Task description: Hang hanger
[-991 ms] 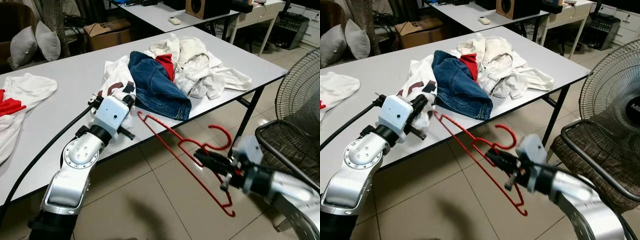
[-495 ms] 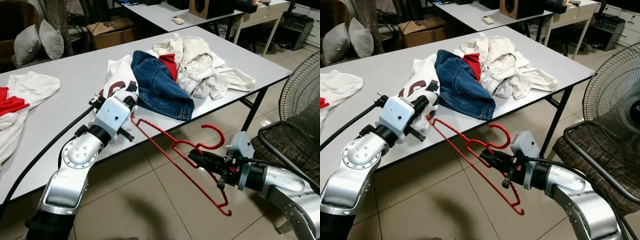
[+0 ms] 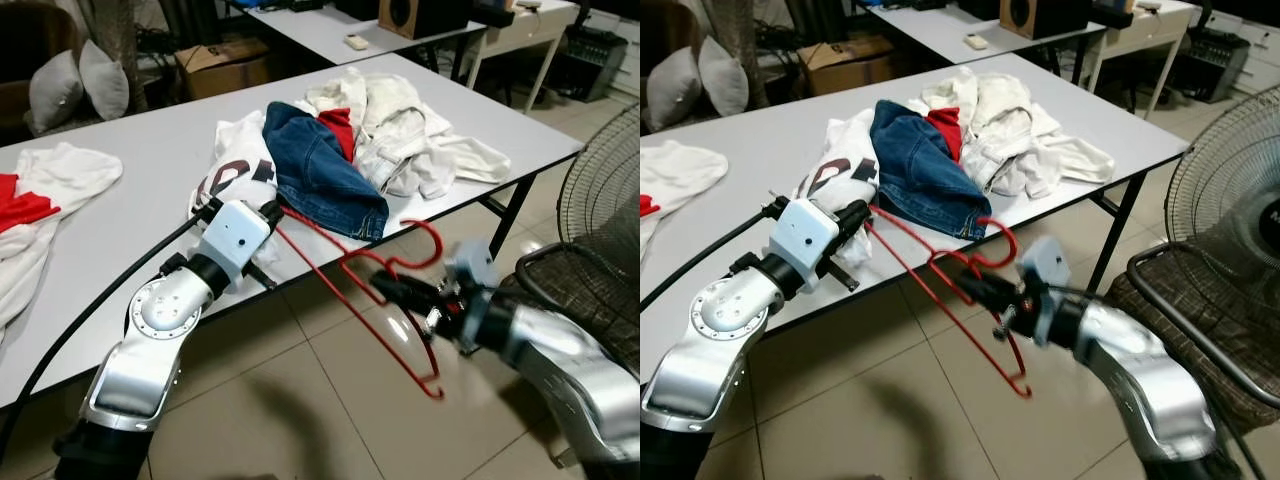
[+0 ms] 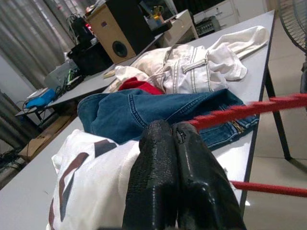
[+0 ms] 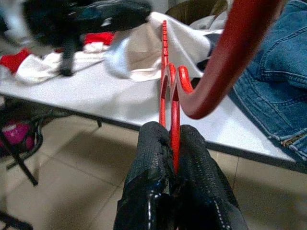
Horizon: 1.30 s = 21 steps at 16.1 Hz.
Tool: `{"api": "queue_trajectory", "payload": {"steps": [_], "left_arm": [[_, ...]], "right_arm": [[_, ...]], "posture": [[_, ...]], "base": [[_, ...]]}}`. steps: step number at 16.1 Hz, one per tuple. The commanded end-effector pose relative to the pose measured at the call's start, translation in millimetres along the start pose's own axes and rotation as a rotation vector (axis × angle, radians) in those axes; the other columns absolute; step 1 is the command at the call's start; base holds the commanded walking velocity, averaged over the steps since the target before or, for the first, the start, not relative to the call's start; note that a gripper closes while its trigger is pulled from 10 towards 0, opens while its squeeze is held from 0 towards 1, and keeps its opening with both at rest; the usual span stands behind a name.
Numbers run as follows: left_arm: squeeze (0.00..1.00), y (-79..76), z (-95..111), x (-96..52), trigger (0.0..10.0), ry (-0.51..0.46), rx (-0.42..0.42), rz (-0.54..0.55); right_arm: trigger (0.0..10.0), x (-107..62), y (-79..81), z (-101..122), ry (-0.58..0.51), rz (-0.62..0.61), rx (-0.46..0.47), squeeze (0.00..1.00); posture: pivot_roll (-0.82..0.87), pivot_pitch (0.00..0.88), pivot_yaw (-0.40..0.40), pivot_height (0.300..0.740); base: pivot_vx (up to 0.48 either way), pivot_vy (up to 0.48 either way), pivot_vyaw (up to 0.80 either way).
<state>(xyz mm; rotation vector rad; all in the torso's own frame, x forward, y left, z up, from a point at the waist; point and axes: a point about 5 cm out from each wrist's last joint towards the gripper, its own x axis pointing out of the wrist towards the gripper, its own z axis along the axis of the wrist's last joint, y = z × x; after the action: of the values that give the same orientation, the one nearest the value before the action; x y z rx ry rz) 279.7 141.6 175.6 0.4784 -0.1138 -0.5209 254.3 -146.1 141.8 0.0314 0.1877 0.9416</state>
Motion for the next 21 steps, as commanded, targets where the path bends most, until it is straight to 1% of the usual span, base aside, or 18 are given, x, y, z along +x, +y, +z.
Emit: {"api": "queue_trajectory", "payload": {"steps": [1,2,3,5,6,7,8,9,10,11,12,13,14,15,17,19,20,21], "left_arm": [[0.00,1.2,3.5,-1.0,0.0,-0.006,0.006,-0.016],[0.00,1.4,3.6,-1.0,0.0,-0.005,0.007,-0.017],[0.00,4.7,0.9,-2.6,0.0,0.021,0.020,0.002],[0.00,9.1,-5.6,-5.9,0.0,0.067,0.042,0.027],[0.00,8.9,-7.1,-6.7,0.0,0.076,0.044,0.024],[0.00,8.9,-7.1,-6.7,0.0,0.076,0.044,0.024],[0.00,7.4,-7.7,-7.0,0.0,0.080,0.041,0.012],[0.00,7.0,-7.5,-6.7,0.0,0.079,0.041,0.008],[0.00,6.3,-7.0,-6.3,0.0,0.079,0.040,0.004],[0.00,6.1,-6.9,-6.2,0.0,0.079,0.039,0.003],[0.00,5.2,-7.3,-7.2,0.0,0.083,0.039,0.001],[0.00,4.9,-7.7,-8.0,0.0,0.085,0.038,0.000],[0.00,3.5,-9.8,-10.6,0.0,0.096,0.036,-0.002],[0.00,2.2,-11.5,-12.5,0.0,0.103,0.036,-0.005],[0.00,1.1,-12.7,-14.0,0.0,0.107,0.037,-0.008],[0.00,1.5,-10.5,-13.8,0.0,0.093,0.047,-0.008],[0.00,2.0,-6.6,-12.9,0.0,0.070,0.065,-0.010],[0.00,2.3,-2.2,-11.3,0.0,0.045,0.092,-0.015]], "right_arm": [[10.0,4.5,-4.4,0.5,-0.003,-0.018,-0.012,0.00],[10.0,6.4,-6.3,0.5,-0.006,-0.025,-0.010,0.00],[10.0,10.1,-12.6,1.9,-0.021,-0.071,0.015,0.00],[10.0,13.3,-19.8,0.9,-0.029,-0.143,0.065,0.00],[10.0,14.8,-22.0,-2.5,-0.035,-0.177,0.114,0.00],[10.0,14.8,-22.0,-2.5,-0.035,-0.177,0.114,0.00],[10.0,17.8,-20.9,-7.2,-0.059,-0.194,0.196,0.00],[10.0,19.0,-21.8,-9.4,-0.075,-0.213,0.244,0.00],[10.0,20.3,-23.8,-14.1,-0.096,-0.247,0.327,0.00],[10.0,20.5,-24.7,-16.3,-0.102,-0.258,0.359,0.00],[10.0,19.0,-27.8,-22.7,-0.113,-0.293,0.426,0.00],[10.0,18.5,-28.9,-24.4,-0.119,-0.306,0.450,0.00],[10.0,17.3,-32.1,-23.3,-0.155,-0.312,0.501,0.00],[10.0,17.0,-33.4,-19.4,-0.192,-0.294,0.533,0.00],[10.0,19.4,-28.9,-9.3,-0.248,-0.205,0.562,0.00],[10.0,22.2,-23.8,-5.0,-0.267,-0.148,0.584,0.00],[10.0,25.6,-21.7,-4.6,-0.260,-0.133,0.602,0.00],[10.0,34.3,-20.9,-18.3,-0.096,-0.174,0.547,0.00]], "posture": [[-0.09,0.000,0.060,0.740],[-0.09,0.000,0.060,0.740],[-0.08,0.000,0.054,0.740],[-0.08,0.000,0.047,0.740],[-0.07,0.000,0.048,0.740],[-0.07,0.000,0.048,0.740],[-0.08,0.000,0.053,0.740],[-0.08,0.000,0.054,0.740],[-0.08,0.000,0.054,0.740],[-0.08,0.000,0.054,0.740],[-0.08,0.000,0.049,0.740],[-0.08,0.000,0.049,0.740],[-0.08,0.000,0.048,0.740],[-0.08,0.000,0.045,0.740],[-0.08,0.000,0.044,0.740],[-0.08,0.000,0.042,0.740],[-0.07,0.000,0.042,0.740],[-0.07,0.000,0.045,0.740]], "base": [[0.000,0.000,0.00],[0.000,0.000,0.00],[0.000,0.000,0.00],[0.000,0.000,0.00],[0.000,0.000,0.00],[0.000,0.000,0.00],[0.000,0.000,0.00],[0.000,0.000,0.00],[0.000,0.000,0.00],[0.000,0.000,0.00],[0.000,0.000,0.00],[0.000,0.000,0.00],[0.000,0.000,0.00],[0.000,0.000,0.00],[0.000,0.000,0.00],[0.000,0.000,0.00],[0.000,0.000,0.00],[0.000,0.000,0.00]]}}
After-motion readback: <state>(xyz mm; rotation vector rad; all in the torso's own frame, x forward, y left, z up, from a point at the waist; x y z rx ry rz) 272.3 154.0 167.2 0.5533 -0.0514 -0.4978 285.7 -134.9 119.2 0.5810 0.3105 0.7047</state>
